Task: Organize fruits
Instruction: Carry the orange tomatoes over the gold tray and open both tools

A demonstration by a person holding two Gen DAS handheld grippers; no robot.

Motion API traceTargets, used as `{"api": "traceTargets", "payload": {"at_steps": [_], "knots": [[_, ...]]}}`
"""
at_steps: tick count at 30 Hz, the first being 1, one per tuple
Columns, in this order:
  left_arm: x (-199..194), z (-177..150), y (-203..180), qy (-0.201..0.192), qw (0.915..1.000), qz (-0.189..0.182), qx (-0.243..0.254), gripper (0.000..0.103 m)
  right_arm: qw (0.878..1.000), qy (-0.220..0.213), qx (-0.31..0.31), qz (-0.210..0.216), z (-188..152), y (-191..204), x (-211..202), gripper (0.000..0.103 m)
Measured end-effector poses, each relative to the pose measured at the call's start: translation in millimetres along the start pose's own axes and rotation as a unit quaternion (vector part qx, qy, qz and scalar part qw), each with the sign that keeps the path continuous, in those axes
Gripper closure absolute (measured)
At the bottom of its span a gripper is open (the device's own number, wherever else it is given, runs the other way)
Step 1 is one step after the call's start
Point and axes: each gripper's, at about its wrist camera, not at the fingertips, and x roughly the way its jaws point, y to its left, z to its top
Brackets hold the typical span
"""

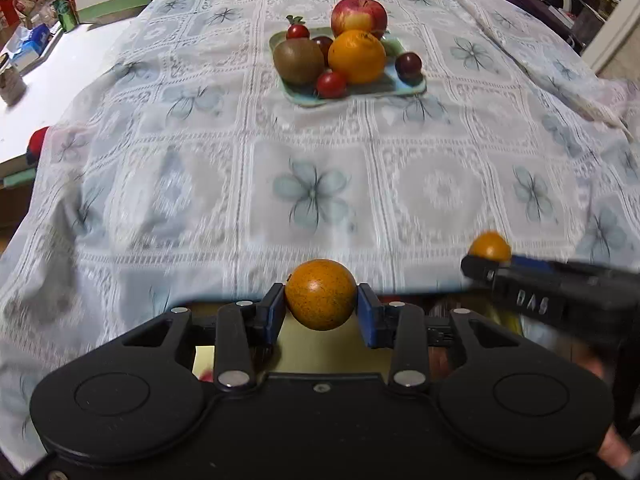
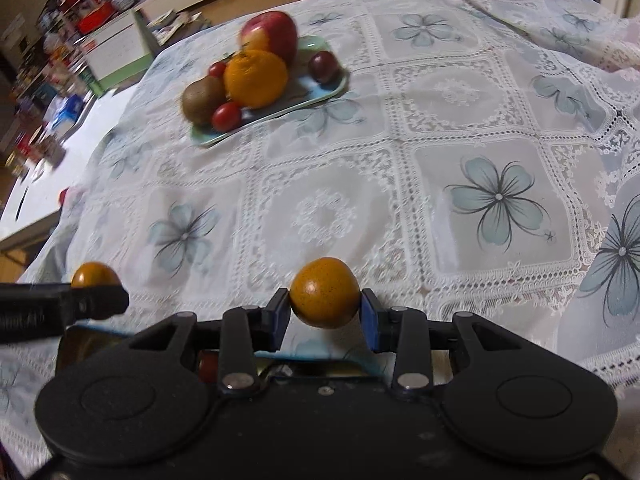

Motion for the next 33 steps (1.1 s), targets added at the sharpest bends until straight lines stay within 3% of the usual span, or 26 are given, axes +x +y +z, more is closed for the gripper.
{"api": "traceTargets", "payload": {"at_steps": [10, 18, 27, 33], "knots": [[-31, -65, -8, -0.021, 0.9992, 0.033, 0.004, 0.057, 0.997, 0.032, -0.065, 0.004, -31, 15, -51, 0.065], [-30, -106, -15, 0.011, 0.9995, 0.029, -0.005, 0.057, 0.991, 0.076, -0.108, -0.008, -73, 25, -83, 0.065], [-15, -130, -12, 0.041, 0.998, 0.036, -0.031, 0.057, 0.986, 0.103, -0.129, 0.0, -114, 30, -90, 0.065], [-13, -138, -9, 0.05, 0.997, 0.045, -0.04, 0.057, 0.985, 0.092, -0.147, -0.013, -126, 35, -88, 0.065]]}}
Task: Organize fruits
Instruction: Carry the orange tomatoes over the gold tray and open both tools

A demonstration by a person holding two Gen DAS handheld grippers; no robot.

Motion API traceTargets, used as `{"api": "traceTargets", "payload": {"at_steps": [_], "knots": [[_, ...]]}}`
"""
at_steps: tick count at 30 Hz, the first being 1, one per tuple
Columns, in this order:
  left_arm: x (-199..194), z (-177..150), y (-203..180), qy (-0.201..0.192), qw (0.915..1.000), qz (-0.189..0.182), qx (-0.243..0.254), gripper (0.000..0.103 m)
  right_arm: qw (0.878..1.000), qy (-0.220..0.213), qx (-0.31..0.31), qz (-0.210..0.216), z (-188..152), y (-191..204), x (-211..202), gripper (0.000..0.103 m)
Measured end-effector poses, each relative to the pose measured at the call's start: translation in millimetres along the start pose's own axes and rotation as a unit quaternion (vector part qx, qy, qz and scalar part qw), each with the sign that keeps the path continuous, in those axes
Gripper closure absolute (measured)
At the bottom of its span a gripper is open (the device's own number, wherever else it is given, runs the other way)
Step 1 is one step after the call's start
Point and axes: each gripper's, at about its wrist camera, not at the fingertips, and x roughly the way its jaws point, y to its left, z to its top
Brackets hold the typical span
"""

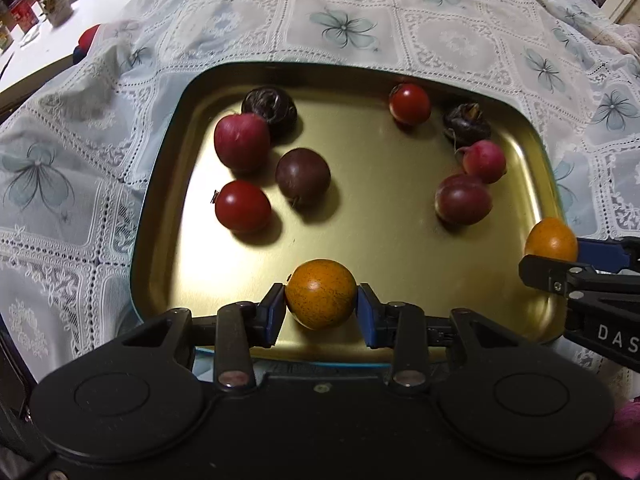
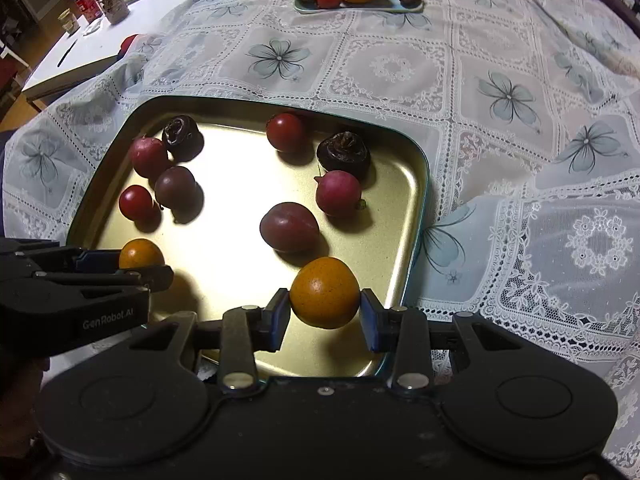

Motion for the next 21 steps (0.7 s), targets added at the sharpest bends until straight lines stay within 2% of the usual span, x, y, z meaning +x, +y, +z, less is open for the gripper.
{"api": "traceTargets", "payload": {"at_steps": [4, 13, 21], "knots": [[-1, -2, 1, -0.007, 0.9999, 0.011, 0.003, 0.057, 1.0, -0.008, -0.015, -0.007, -5, 5, -1, 0.065], [-7, -1, 1, -0.028, 0.9996, -0.002, 0.008, 0.058, 0.999, -0.007, -0.031, -0.003, -6, 11, 2, 0.065], [-5, -4, -2, -0.023, 0.9997, 0.008, 0.005, 0.058, 0.999, -0.002, -0.036, 0.0, -7, 13, 3, 0.064]]}}
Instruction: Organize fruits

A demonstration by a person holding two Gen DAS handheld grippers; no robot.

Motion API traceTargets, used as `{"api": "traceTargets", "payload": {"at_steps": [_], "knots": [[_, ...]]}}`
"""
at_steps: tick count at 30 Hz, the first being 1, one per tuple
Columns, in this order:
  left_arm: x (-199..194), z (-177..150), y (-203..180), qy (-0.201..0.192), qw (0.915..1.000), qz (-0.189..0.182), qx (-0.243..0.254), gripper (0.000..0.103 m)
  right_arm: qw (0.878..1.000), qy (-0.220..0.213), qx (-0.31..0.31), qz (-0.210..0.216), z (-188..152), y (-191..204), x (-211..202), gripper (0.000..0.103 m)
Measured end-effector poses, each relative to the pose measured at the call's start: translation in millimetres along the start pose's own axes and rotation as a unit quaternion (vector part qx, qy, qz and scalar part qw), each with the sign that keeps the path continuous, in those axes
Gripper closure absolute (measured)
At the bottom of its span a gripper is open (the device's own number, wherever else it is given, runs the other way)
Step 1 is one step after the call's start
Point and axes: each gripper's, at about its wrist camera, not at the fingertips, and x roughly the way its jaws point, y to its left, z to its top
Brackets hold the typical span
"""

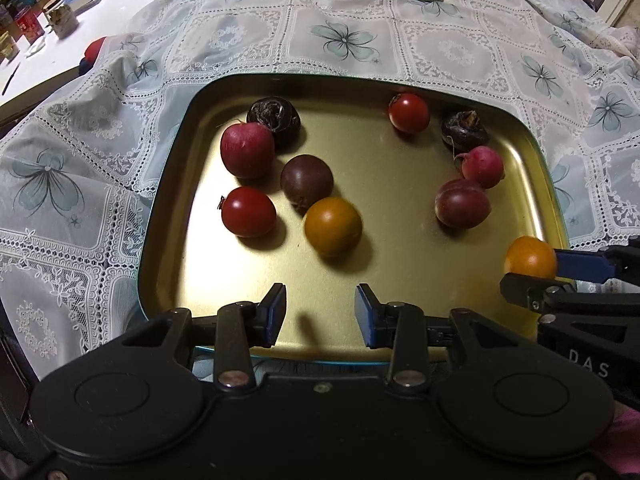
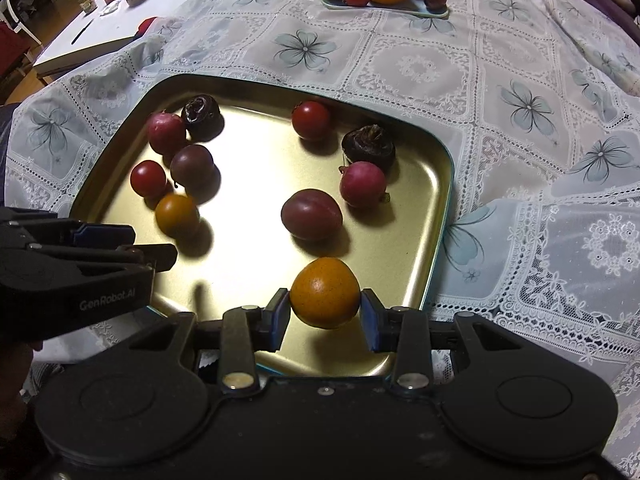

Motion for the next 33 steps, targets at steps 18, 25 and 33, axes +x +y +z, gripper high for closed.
{"api": "traceTargets", "payload": {"at_steps": [18, 25, 33], "knots": [[1, -4, -1, 0.003, 0.9999, 0.012, -0.007, 0.058, 1.0, -0.007, 0.002, -0.005, -2, 0, -4, 0.064], [1, -4, 0, 0.005, 0.9998, 0.015, -0.01, 0.058, 1.0, 0.007, 0.007, -0.007, -2, -2, 2, 0.064], [0, -5, 0, 0.004, 0.9998, 0.018, -0.011, 0.058, 1.0, 0.011, 0.007, -0.007, -2, -2, 3, 0.064]]}}
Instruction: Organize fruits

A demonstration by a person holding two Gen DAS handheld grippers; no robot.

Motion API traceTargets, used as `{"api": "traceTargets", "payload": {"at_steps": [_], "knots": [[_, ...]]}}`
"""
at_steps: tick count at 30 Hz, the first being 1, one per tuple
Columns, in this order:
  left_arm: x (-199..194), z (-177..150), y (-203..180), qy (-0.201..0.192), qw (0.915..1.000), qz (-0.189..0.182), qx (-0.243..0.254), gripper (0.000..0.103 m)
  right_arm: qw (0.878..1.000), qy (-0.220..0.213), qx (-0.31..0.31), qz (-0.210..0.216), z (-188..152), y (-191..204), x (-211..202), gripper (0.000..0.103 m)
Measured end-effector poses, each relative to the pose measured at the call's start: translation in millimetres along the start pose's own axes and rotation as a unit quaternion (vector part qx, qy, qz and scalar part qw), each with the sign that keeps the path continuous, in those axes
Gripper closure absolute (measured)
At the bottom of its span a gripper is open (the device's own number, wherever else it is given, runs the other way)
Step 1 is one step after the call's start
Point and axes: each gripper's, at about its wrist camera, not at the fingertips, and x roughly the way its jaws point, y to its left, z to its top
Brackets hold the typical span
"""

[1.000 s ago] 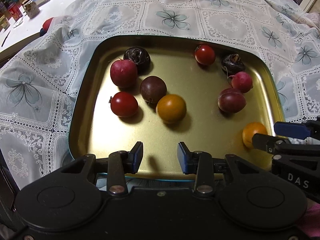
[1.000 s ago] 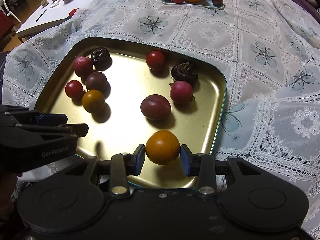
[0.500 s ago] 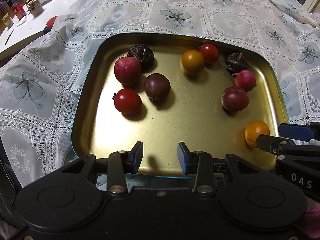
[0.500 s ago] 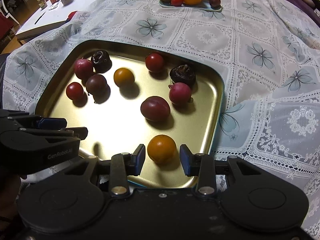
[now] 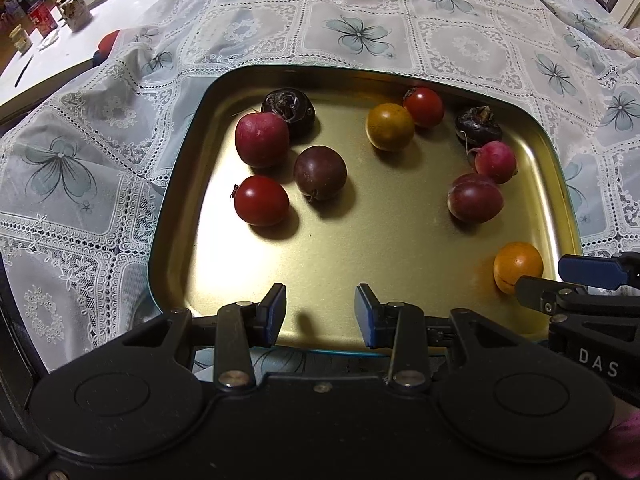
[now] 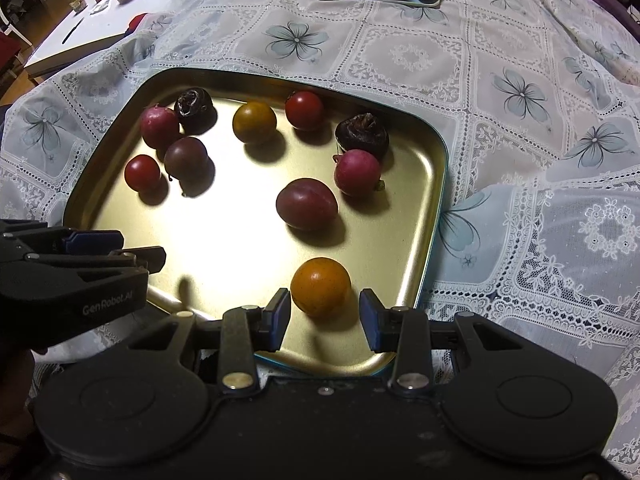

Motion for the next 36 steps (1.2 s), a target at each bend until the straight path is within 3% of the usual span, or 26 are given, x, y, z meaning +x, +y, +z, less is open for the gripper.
{"api": "traceTargets", "payload": {"at_steps": [36], "knots": [[7.8, 0.4, -0.4, 0.022, 0.9997, -0.013, 0.0, 0.058, 1.0, 0.013, -0.009, 0.005, -0.6, -0.5, 3.0, 0.064]]}}
